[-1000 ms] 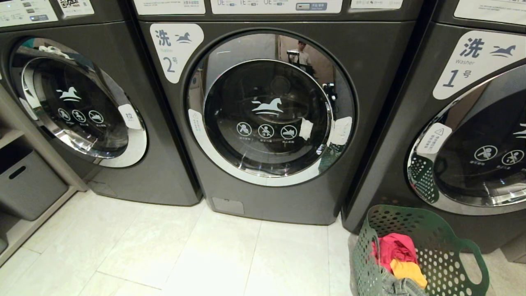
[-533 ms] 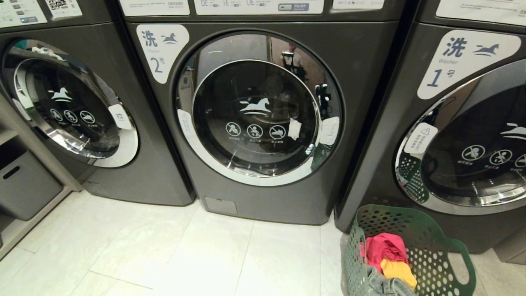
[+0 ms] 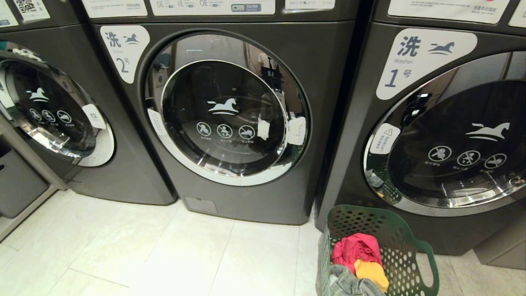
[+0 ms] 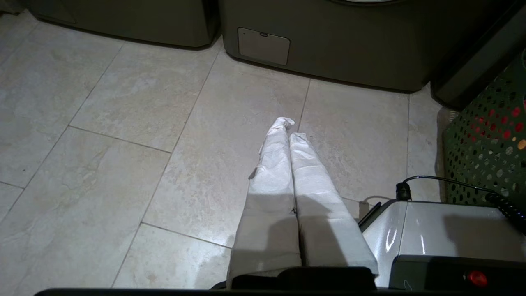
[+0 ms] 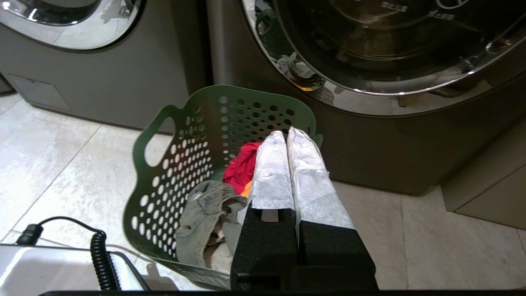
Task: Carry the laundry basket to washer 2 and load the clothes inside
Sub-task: Open the lid of the washing machine
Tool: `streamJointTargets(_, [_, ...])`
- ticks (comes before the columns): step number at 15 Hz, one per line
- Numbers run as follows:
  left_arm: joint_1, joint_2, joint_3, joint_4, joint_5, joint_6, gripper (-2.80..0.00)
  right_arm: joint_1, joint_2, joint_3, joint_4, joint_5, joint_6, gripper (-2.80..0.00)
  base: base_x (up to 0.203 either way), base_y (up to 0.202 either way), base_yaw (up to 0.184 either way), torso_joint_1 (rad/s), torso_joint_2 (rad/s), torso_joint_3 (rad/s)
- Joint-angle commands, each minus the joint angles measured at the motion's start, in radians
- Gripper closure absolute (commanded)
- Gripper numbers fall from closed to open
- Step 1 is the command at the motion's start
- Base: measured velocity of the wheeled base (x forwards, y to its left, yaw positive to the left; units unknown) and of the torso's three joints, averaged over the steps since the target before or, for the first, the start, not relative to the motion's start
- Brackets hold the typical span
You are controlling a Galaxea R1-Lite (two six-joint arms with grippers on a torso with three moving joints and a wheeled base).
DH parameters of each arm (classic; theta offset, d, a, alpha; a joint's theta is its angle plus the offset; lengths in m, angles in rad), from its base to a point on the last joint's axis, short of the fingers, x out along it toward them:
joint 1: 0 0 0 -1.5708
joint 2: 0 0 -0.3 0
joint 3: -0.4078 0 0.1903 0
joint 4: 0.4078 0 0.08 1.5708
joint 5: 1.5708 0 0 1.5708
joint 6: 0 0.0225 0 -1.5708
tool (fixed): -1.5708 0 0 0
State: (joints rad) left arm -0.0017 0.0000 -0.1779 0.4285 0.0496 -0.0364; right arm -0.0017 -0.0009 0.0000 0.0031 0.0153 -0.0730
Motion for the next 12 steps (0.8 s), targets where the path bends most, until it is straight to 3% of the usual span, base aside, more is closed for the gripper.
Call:
streamJointTargets(1, [0.0,0.0,0.0,0.003,0.001,0.0,0.0,0.0,0.001,0.0,0.0,0.001,-0.001,0.0,0.0,-0.192,0.002,0.006,0.0,0.002])
streamJointTargets(9, [0.0,0.0,0.0,0.003,0.001,-0.002,0.0,0.0,0.001,0.0,0.0,0.002,-0.001,0.0,0.0,-0.191,0.001,0.001,0.0,-0.001])
streamJointTargets(12, [0.0,0.0,0.0,0.003,0.001,-0.002,0.0,0.0,0.001,0.0,0.0,0.002,-0.001,0.0,0.0,-0.075,-0.006,0.002,0.0,0.0])
